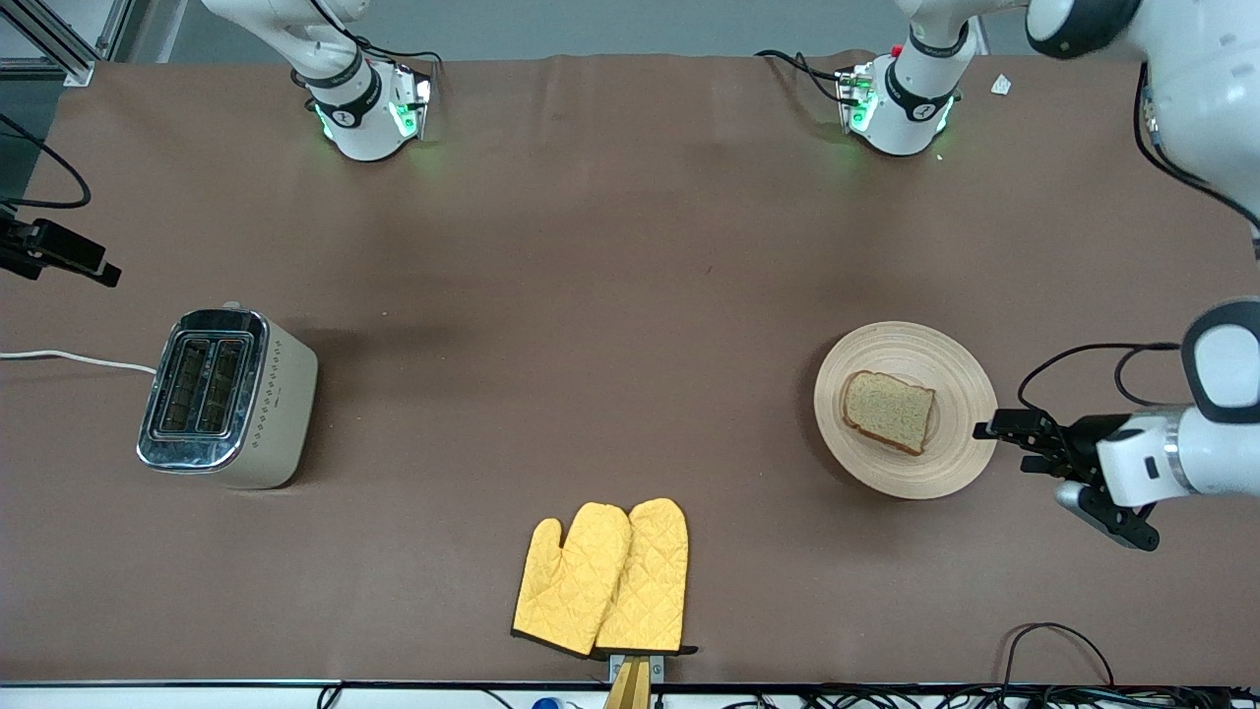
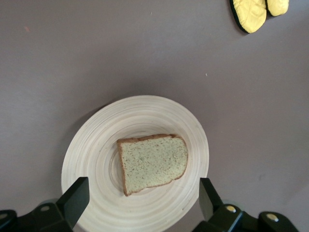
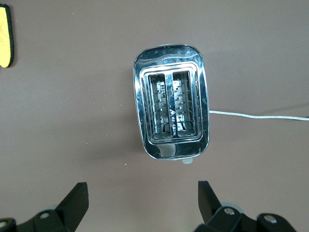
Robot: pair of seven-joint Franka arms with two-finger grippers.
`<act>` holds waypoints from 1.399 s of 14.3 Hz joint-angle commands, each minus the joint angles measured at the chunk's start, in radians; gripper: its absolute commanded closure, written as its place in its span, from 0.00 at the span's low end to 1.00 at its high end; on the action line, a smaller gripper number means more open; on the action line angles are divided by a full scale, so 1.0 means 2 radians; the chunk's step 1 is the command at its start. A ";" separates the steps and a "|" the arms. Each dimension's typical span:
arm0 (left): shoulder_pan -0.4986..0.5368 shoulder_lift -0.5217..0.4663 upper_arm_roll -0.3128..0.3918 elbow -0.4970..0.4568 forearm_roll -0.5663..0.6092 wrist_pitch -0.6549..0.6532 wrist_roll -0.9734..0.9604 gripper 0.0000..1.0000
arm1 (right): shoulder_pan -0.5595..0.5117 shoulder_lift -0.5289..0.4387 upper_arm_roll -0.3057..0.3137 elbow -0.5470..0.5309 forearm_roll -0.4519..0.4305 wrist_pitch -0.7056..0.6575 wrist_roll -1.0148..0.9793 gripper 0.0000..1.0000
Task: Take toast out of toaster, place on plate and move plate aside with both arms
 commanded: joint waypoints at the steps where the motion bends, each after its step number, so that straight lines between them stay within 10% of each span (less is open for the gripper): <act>1: -0.041 -0.062 0.011 -0.021 0.060 0.005 -0.060 0.00 | 0.004 -0.007 -0.001 -0.005 0.007 0.002 0.007 0.00; 9: -0.047 -0.217 0.002 -0.075 0.117 -0.076 -0.205 0.00 | 0.004 -0.007 -0.002 -0.005 0.007 0.002 0.007 0.00; 15: -0.050 -0.375 -0.012 -0.303 0.133 0.053 -0.249 0.00 | 0.004 -0.007 -0.002 -0.005 0.007 0.002 0.007 0.00; 20: -0.047 -0.365 -0.009 -0.278 0.134 0.048 -0.243 0.00 | 0.003 -0.006 -0.002 -0.005 0.007 0.003 0.007 0.00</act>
